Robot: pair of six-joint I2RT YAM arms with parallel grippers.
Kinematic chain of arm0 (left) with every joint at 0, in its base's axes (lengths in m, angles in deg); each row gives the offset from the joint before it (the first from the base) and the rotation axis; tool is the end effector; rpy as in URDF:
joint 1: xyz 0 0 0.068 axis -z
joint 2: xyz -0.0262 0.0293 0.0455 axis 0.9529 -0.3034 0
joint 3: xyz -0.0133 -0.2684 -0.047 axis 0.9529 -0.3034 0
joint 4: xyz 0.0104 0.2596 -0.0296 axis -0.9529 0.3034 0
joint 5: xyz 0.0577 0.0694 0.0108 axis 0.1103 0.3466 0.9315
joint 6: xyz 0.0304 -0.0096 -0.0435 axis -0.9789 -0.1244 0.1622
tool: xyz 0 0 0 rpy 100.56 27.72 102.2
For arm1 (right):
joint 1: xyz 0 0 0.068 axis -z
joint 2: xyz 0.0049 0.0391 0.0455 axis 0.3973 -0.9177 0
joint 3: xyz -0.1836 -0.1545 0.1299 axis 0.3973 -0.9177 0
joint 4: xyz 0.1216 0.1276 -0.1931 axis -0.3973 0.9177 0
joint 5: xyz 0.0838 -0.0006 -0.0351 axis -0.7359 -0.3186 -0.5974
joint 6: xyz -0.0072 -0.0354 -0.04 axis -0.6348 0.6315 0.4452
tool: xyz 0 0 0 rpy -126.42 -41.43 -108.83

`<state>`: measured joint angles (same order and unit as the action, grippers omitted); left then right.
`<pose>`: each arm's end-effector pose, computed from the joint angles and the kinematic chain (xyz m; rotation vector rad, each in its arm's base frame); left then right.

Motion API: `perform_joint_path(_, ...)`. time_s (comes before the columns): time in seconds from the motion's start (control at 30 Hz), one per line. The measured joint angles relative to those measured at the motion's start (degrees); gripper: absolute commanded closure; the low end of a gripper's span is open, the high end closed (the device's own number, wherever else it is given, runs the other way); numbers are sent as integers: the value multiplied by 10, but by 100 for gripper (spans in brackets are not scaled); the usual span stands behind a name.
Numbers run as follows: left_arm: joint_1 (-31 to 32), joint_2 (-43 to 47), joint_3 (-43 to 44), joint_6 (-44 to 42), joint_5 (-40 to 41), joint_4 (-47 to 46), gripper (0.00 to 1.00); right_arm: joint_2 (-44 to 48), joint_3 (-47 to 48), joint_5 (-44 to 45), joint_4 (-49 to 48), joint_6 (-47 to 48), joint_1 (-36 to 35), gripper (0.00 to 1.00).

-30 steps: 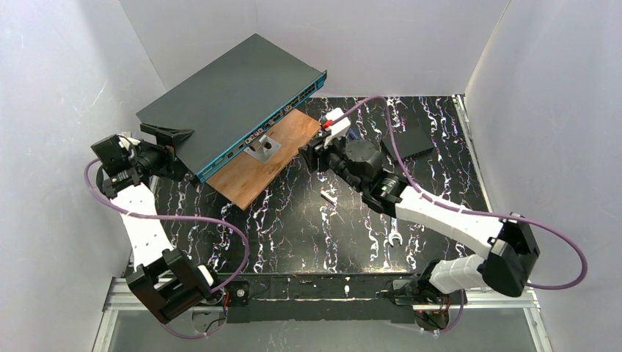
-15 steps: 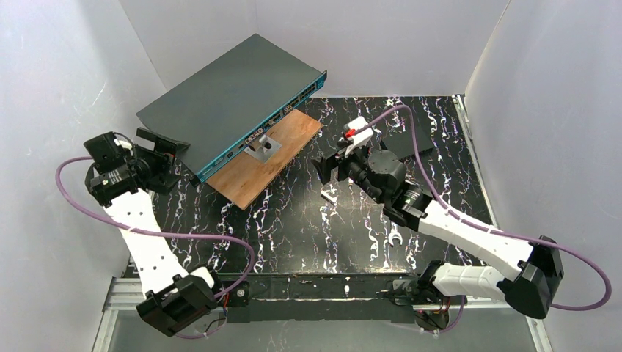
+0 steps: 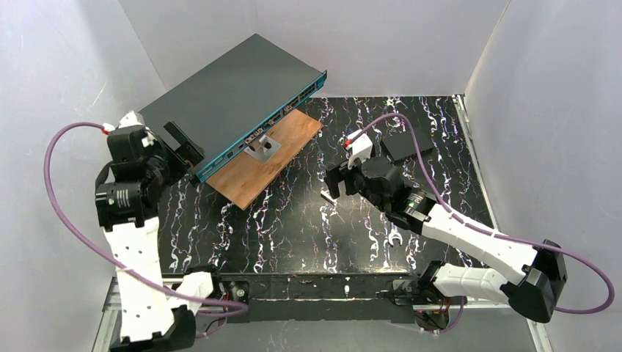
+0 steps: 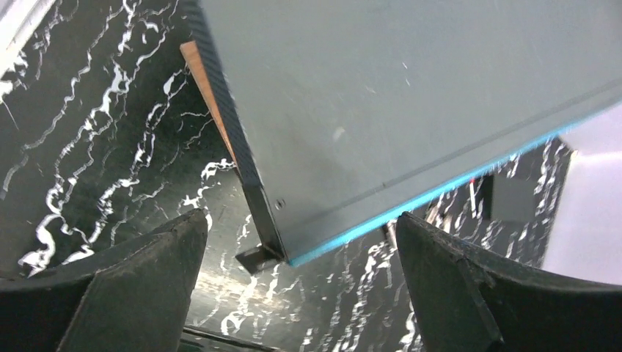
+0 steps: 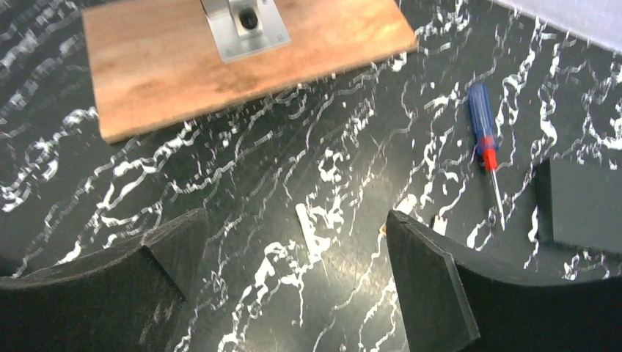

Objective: Insert the plug into the switch port
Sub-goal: Pick up the connector from the center of the board.

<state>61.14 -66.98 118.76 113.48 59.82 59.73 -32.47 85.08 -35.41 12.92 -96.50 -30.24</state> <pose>0.1465 0.0267 0.4591 -0.7398 1.9588 -0.2913 0.1596 0.1954 0.3330 -0.4717 1.7508 0.4275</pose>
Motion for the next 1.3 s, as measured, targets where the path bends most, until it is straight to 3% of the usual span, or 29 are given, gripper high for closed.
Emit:
perform_joint_path(0.2,134,65,-11,-69,57,-10,2,-42,0,1,62,-18,0,2)
perform_joint_path(0.47,247,185,-124,-172,9,-85,2,-164,24,-31,108,-35,16,12)
perform_joint_path(0.83,295,250,-235,-221,-131,-179,2,-336,132,-89,151,-35,55,26)
perform_joint_path(1.3,306,266,-269,-223,-205,-224,2,-473,228,-117,192,-34,64,51)
